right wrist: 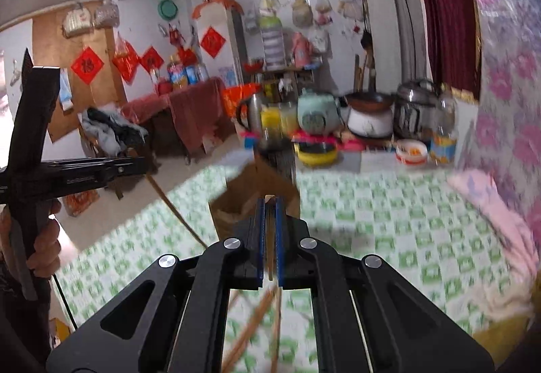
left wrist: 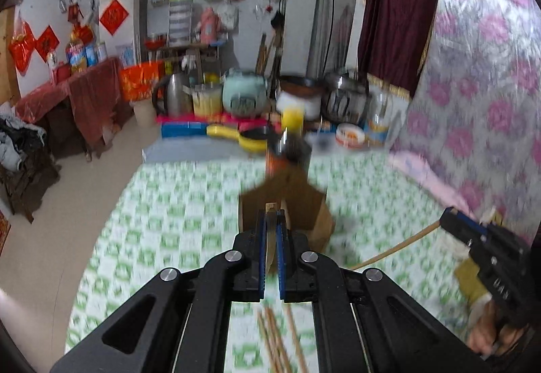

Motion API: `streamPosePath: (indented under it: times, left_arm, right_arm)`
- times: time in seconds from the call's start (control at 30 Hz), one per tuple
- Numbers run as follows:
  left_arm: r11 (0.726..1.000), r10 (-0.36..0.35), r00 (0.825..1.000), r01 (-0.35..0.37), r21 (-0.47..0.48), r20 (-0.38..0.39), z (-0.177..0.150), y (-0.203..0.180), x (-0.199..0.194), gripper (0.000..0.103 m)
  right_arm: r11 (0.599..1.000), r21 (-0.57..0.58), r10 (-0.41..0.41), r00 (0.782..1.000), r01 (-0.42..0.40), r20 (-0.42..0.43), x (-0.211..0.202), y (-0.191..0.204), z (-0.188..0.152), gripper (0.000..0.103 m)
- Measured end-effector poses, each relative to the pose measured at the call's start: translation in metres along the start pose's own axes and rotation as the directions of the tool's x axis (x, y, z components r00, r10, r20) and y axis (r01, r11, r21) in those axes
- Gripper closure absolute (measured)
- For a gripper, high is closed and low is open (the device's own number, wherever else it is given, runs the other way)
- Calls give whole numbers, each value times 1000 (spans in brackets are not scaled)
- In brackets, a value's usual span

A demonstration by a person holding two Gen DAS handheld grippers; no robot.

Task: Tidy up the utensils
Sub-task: 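Lift held chopsticks into the wooden holder and open both tools to drop them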

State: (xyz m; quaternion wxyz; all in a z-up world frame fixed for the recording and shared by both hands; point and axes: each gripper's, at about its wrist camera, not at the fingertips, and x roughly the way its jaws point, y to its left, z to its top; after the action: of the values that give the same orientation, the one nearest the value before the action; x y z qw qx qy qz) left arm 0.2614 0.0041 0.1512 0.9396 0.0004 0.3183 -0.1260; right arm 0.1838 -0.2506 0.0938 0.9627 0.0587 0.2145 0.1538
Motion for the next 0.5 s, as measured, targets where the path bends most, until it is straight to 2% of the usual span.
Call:
streamPosePath:
  times: [0.13, 0.23, 0.33, 0.4, 0.47, 0.5]
  left_arm:
    - [1000, 30, 995, -30, 1, 96, 37, -7, -4, 97]
    - [999, 49, 992, -48, -10, 116, 44, -9, 15, 97]
    - [999, 38, 995, -35, -31, 94, 35, -7, 53, 97]
    - [999, 1, 999, 1, -51, 47, 20, -4, 82, 97]
    - [997, -3, 1000, 2, -78, -8, 4, 3, 101, 96]
    - [996, 2, 1000, -5, -88, -26, -2, 7, 105, 90]
  right_arm:
    - [1000, 10, 5, 998, -5, 60, 12, 3, 29, 96]
    - [1000, 1, -26, 997, 26, 69, 36, 5, 33, 97]
    - [999, 2, -38, 999, 38, 20, 69, 4, 22, 97]
    - [1000, -2, -15, 998, 15, -67, 97, 0, 7, 96]
    - [999, 20, -24, 994, 26, -105, 106, -6, -5, 91]
    - [999, 26, -27, 994, 30, -106, 104, -8, -7, 91]
